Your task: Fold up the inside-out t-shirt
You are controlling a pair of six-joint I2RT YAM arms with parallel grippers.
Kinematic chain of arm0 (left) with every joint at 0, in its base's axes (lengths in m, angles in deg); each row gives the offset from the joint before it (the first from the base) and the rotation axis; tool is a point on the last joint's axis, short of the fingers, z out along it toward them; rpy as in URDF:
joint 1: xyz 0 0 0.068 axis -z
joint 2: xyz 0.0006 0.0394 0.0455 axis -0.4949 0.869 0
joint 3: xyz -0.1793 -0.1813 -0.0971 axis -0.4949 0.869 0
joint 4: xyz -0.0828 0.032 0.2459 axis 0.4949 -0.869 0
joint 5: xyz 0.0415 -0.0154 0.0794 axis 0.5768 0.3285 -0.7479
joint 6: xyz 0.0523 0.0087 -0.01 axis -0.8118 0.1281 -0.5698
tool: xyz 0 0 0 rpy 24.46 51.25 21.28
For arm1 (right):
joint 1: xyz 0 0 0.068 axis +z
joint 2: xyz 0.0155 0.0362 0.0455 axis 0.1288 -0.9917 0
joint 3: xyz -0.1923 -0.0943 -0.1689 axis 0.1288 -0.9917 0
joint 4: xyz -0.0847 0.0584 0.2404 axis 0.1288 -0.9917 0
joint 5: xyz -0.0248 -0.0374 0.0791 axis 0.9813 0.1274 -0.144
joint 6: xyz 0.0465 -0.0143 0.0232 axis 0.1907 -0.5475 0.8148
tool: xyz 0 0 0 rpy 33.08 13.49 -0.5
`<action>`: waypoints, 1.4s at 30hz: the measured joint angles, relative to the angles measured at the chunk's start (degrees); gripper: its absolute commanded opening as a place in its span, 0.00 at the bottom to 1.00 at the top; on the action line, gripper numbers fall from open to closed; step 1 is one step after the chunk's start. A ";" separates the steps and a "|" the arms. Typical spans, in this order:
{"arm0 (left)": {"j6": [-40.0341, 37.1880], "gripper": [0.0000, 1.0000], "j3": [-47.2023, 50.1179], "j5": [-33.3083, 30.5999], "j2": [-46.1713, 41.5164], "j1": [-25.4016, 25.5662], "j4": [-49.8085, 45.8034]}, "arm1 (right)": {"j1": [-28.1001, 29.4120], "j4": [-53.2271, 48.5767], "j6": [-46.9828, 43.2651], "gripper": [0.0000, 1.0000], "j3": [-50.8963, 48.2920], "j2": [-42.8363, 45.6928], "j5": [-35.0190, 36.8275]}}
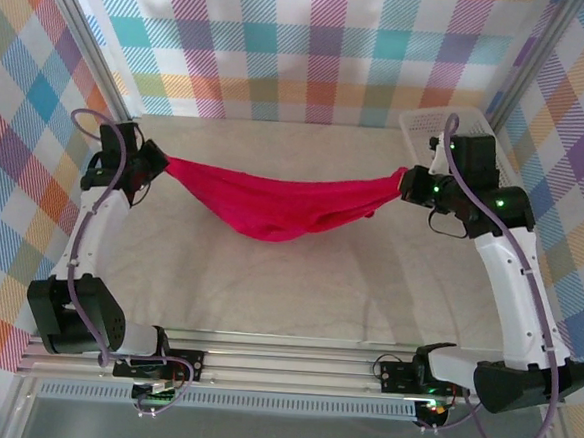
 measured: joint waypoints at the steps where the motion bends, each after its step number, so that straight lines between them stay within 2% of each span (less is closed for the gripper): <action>1: -0.17 0.00 -0.07 -0.96 -0.07 -0.52 -0.85 | -0.42 -1.01 -0.11 0.00 0.02 0.11 0.00; 6: -0.33 0.00 0.28 -4.22 -0.04 -0.87 -3.19 | -2.08 -2.34 0.02 0.00 -0.44 0.11 -1.18; 9: 0.28 0.00 4.09 -4.85 -0.22 0.44 -0.94 | -2.05 0.94 1.62 0.00 -4.15 0.35 -5.49; 10: 0.37 0.11 5.44 -5.25 -0.20 1.20 -0.98 | -2.03 2.12 2.21 0.00 -6.08 0.07 -6.84; 11: 0.02 0.25 6.99 -6.88 -0.15 3.06 -0.90 | -1.92 3.41 2.91 0.00 -8.11 -0.57 -8.00; 13: -0.74 0.44 9.18 -9.88 -0.13 7.85 -1.31 | -1.75 5.75 3.63 0.00 -11.58 -2.14 -9.62; 15: -2.82 0.52 10.45 -13.42 -0.15 14.51 -1.44 | -1.57 8.37 4.39 0.00 -15.21 -4.98 -10.97; 17: -5.38 0.54 11.50 -15.61 -0.50 20.31 -0.63 | -1.57 11.17 4.79 0.00 -18.38 -8.11 -11.76; 19: -8.04 0.57 12.98 -15.13 -1.25 25.05 1.22 | -1.57 13.79 4.96 0.00 -21.09 -11.45 -12.41; 20: -9.73 0.67 14.14 -13.38 -1.70 28.17 2.95 | -1.57 14.60 5.01 0.00 -21.88 -13.40 -12.74; 21: -10.80 0.69 15.15 -11.41 -1.99 30.34 4.76 | -1.57 15.21 5.01 0.00 -22.45 -14.93 -13.07; 24: -14.21 0.72 17.90 -4.68 -1.31 37.81 11.28 | -1.57 17.33 5.01 0.00 -23.52 -17.97 -13.92; 26: -17.42 0.74 19.17 -0.52 0.48 44.52 16.94 | -1.57 17.88 5.03 0.00 -23.69 -18.36 -14.27; 31: -27.52 0.74 19.47 0.98 8.22 56.00 25.46 | -1.57 19.69 5.01 0.00 -23.69 -18.36 -14.73; 35: -34.29 0.75 15.13 0.26 17.55 58.90 25.59 | -1.57 19.93 4.98 0.00 -23.69 -18.36 -14.73; 40: -39.45 0.75 9.99 -1.66 24.68 60.48 25.35 | -1.68 19.91 4.98 0.00 -23.69 -18.34 -14.73; 42: -40.89 0.72 7.69 -2.34 27.08 60.96 24.96 | -1.75 19.89 4.96 0.00 -23.69 -18.25 -14.73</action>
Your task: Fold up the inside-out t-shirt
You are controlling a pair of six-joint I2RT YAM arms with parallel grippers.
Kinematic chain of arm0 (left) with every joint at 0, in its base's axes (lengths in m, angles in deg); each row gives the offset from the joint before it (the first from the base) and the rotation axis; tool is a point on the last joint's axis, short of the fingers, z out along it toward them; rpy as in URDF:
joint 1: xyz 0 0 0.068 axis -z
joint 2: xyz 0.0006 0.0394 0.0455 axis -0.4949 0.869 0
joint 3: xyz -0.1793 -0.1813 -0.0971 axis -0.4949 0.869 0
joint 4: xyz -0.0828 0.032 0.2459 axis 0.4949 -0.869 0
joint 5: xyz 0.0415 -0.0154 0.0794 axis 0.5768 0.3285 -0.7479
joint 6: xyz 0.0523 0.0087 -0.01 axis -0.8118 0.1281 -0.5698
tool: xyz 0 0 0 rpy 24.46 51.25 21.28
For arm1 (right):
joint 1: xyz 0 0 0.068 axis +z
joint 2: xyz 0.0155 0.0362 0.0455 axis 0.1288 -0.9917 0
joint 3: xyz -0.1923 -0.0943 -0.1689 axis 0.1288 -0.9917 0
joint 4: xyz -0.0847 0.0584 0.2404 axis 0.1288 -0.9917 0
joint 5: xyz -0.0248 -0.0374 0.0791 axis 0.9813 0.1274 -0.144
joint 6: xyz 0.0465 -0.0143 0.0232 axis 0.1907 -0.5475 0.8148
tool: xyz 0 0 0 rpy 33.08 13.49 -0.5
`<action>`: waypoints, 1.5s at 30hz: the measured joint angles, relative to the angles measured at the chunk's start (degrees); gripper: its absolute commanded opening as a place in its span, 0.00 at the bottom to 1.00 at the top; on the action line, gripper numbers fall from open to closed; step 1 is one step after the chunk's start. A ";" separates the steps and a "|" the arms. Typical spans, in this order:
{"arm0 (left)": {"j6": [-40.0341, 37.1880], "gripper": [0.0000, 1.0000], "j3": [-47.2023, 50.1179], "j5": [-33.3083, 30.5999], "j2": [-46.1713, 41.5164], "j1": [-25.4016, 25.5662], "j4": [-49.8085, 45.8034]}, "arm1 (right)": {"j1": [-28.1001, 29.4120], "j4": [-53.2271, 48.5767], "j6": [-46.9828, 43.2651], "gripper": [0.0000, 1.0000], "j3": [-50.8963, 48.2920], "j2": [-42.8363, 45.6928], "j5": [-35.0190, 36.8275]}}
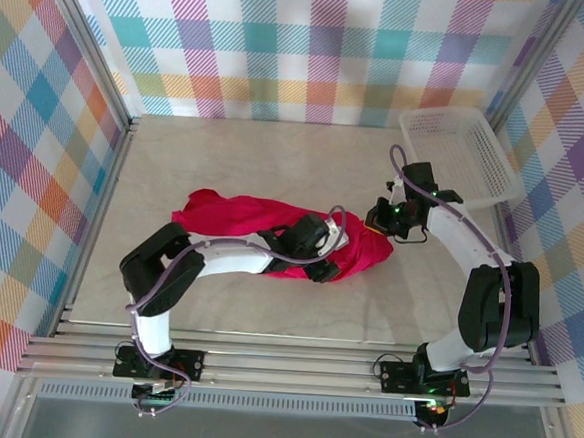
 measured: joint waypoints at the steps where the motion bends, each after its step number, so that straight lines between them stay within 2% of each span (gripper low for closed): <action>1: -0.70 0.66 -1.31 -0.33 1.09 0.07 -0.57 | -0.11 0.00 0.00 0.00 0.00 0.11 0.00; 2: -0.90 0.44 -2.16 -0.50 1.86 0.07 -0.94 | -0.22 -0.02 0.00 0.00 0.00 0.22 -0.04; 3: -1.36 0.17 -3.13 -0.74 2.64 0.07 -1.55 | -0.35 -0.02 -0.02 0.00 0.00 0.35 -0.02; 4: -1.79 0.00 -4.15 -0.98 3.30 0.04 -2.56 | -0.57 -0.04 -0.04 0.00 0.00 0.46 -0.02; 11: -0.94 0.00 -15.61 -3.89 5.42 -1.92 -17.14 | -1.81 -0.74 -1.25 0.00 -0.02 0.66 1.90; 16: 1.03 0.00 -18.93 -4.87 0.42 -5.70 -25.29 | -1.81 -2.19 -3.28 0.00 -0.17 0.42 6.64; 19: 2.80 0.00 -19.26 -2.58 -5.27 -7.80 -27.04 | -1.51 -1.73 -3.43 0.00 -1.16 -0.87 8.02; 23: 6.64 0.00 -17.53 4.37 -11.21 -9.18 -25.16 | 0.96 0.33 -2.95 0.00 -1.64 -2.75 7.78; 25: 9.03 0.00 -14.32 6.95 -12.13 -10.45 -23.87 | 1.68 0.66 -2.32 0.11 -1.18 -3.54 8.09; 28: 13.11 0.00 -9.31 9.14 -11.58 -12.83 -22.64 | 2.34 0.35 -1.84 0.37 -0.04 -5.35 10.21; 30: 15.82 0.00 -7.19 9.88 -11.17 -13.70 -21.99 | 3.23 -0.81 -1.64 0.41 0.44 -5.90 11.56; 34: 21.14 0.00 -4.55 10.95 -10.80 -14.40 -18.97 | 7.50 -3.76 -1.25 0.40 1.22 -3.58 14.64; 38: 23.78 0.00 -4.33 11.63 -10.82 -14.34 -16.28 | 13.11 -5.70 -0.79 0.29 1.11 2.38 16.15; 42: 24.90 0.00 -4.33 11.67 -10.82 -14.32 -15.47 | 18.18 -2.51 1.09 0.27 -1.16 7.65 13.84; 45: 25.70 0.00 -4.33 11.69 -10.82 -14.32 -15.39 | 20.06 0.96 2.54 0.28 -2.12 5.81 11.32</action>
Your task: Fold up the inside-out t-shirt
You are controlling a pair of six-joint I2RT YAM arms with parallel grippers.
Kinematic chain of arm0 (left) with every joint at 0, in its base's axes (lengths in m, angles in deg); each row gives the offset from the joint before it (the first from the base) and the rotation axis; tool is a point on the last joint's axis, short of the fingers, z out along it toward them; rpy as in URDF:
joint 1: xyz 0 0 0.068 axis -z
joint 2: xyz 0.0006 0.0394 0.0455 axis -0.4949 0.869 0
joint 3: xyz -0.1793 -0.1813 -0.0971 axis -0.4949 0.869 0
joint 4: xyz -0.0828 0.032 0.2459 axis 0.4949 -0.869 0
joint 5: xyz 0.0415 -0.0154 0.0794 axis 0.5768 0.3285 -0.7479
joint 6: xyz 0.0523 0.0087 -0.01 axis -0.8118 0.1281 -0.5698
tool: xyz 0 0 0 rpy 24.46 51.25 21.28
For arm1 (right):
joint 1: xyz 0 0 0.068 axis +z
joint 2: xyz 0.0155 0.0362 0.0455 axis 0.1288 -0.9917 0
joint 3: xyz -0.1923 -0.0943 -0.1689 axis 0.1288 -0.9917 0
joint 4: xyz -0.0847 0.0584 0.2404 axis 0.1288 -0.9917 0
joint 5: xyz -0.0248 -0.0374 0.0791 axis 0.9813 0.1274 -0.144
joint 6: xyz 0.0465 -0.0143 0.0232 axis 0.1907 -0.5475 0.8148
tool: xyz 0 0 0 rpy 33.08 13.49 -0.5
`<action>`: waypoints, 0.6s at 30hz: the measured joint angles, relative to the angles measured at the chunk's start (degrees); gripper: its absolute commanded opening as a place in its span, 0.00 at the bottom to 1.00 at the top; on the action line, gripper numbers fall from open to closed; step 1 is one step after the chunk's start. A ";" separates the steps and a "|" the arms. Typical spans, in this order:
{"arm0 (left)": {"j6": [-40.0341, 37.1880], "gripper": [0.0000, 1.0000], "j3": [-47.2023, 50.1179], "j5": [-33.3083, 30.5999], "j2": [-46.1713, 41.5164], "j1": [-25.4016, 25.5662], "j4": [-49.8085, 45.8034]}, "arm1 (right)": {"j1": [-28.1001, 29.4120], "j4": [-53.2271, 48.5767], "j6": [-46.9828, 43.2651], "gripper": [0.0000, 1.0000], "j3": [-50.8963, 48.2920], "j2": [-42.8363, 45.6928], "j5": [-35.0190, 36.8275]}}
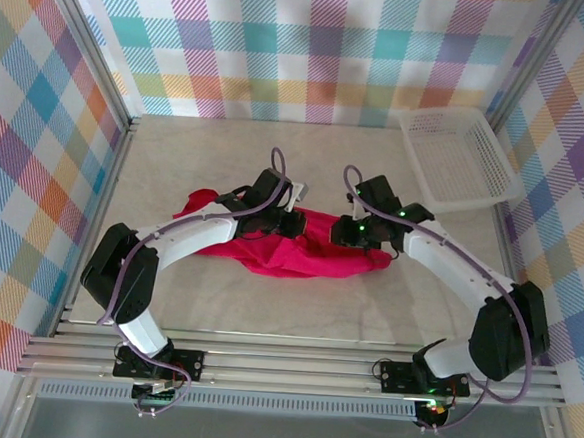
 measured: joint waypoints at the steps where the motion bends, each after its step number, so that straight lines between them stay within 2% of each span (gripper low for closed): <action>1: 0.24 0.00 0.00 0.00 0.00 0.00 0.00 | 0.26 1.14 0.37 0.32 -0.02 -1.62 -0.61; 5: 1.05 0.00 0.00 -0.02 0.00 0.00 0.02 | 0.79 5.68 2.23 0.58 -0.24 -8.07 -2.25; 8: 1.97 0.00 0.00 0.04 -0.13 -0.28 0.02 | 1.05 8.39 3.45 0.67 -0.57 -10.93 -2.47; 11: 2.71 0.00 0.00 0.39 -0.44 -0.44 0.46 | 1.14 11.50 4.50 0.67 -0.57 -13.81 -2.23; 13: 3.39 0.00 0.02 1.09 -0.63 -0.70 1.18 | 1.14 12.87 5.25 0.56 -0.22 -15.93 -0.83; 16: 4.57 0.00 0.44 2.51 -1.03 -1.20 2.01 | 1.14 14.93 6.47 0.12 1.33 -19.80 2.40; 17: 5.03 0.00 0.83 3.06 -1.27 -1.51 2.51 | 1.14 15.34 6.58 0.02 1.77 -20.59 3.26; 18: 5.40 0.00 1.22 3.52 -1.51 -1.86 2.84 | 1.14 15.26 6.60 0.00 2.32 -21.11 3.87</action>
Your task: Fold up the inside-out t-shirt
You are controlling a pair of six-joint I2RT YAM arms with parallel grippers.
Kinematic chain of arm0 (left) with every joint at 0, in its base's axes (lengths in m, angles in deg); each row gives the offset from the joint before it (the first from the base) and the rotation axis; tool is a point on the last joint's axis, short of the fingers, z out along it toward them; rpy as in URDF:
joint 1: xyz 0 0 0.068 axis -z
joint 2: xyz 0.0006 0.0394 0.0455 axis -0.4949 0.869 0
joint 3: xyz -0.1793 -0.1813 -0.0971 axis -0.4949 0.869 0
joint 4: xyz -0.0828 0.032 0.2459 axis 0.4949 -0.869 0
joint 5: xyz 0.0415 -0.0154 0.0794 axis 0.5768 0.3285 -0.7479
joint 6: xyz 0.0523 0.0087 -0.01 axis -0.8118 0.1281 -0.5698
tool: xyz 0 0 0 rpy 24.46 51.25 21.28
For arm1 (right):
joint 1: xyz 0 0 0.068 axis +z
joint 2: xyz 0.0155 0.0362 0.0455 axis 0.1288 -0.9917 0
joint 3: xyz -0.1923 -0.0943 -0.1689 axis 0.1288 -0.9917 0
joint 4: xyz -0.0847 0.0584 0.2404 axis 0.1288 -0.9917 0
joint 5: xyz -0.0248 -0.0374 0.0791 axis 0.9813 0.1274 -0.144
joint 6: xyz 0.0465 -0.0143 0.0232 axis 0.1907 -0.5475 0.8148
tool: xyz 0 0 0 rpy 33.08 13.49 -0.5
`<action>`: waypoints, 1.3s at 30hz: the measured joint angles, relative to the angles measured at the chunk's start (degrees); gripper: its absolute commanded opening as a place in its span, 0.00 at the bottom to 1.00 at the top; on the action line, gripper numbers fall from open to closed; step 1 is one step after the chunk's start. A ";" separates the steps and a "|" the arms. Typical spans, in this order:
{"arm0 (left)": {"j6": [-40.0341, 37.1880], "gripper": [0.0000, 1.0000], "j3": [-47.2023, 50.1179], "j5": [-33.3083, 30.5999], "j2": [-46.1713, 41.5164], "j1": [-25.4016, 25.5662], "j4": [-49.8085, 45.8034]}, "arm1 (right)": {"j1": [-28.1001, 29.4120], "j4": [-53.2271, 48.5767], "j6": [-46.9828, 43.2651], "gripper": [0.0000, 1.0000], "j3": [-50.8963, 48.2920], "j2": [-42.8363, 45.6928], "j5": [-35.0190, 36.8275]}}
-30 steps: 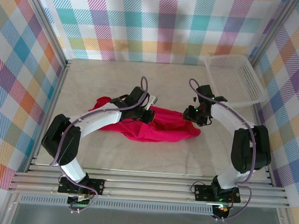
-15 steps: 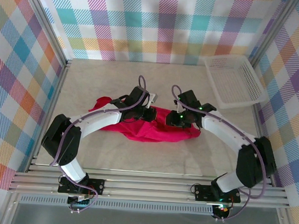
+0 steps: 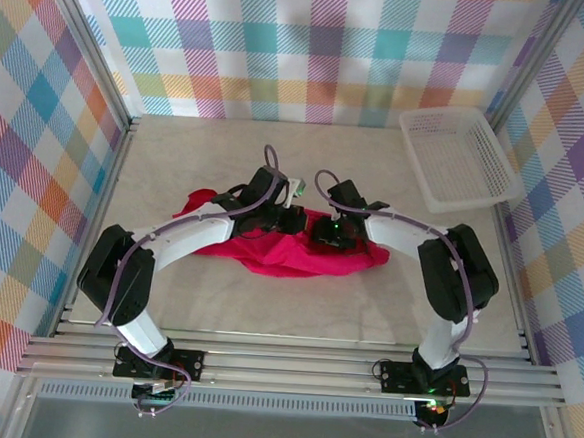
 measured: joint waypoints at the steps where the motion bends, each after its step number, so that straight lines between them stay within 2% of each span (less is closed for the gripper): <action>1: 0.52 0.00 0.55 0.55 -0.46 -0.61 0.26 | 0.00 -0.81 0.00 0.00 0.96 -0.26 0.13; 6: 1.27 0.00 2.78 1.38 -2.43 -4.61 1.42 | 0.00 -5.81 -2.03 0.00 4.68 3.19 -4.55; 10: 1.25 0.00 2.54 1.88 -0.92 -7.87 3.17 | -0.09 -12.13 -4.98 0.00 4.72 14.47 -12.35; 13: 1.66 0.00 1.44 4.79 3.13 -8.92 4.81 | -0.96 -13.27 -6.38 0.00 4.68 22.75 -18.56; 17: 2.71 0.00 0.81 10.62 7.39 -7.82 7.89 | -6.29 -11.72 -6.03 0.00 1.31 29.11 -25.44; 20: 3.28 0.00 1.27 11.96 7.89 -7.78 9.68 | -11.50 -8.70 -4.09 0.00 -3.17 31.15 -29.49; 22: 3.61 0.07 2.05 12.13 7.76 -7.78 10.78 | -14.14 -6.08 -2.54 0.00 -5.81 31.65 -31.15; 24: 3.67 0.20 3.41 11.67 7.23 -7.78 11.26 | -14.84 -5.07 -1.86 0.00 -6.95 31.28 -31.47; 26: 3.74 0.41 4.96 10.40 6.05 -8.17 10.54 | -14.88 -3.87 -1.79 0.00 -7.28 30.03 -31.63; 28: 2.36 0.51 6.34 9.70 3.98 -8.31 9.33 | -14.88 -1.88 -1.77 0.00 -7.87 28.04 -31.87; 32: -3.30 0.54 9.05 8.07 -3.32 -6.38 9.27 | -14.93 0.94 -1.53 0.00 -10.43 24.65 -33.53; 35: -7.58 0.52 12.83 8.63 -8.55 -2.67 14.29 | -14.93 1.81 -1.31 0.00 -11.58 24.13 -34.71; 39: -11.56 0.52 16.72 10.01 -9.16 0.66 19.80 | -14.93 3.06 -1.33 0.00 -11.52 24.13 -35.58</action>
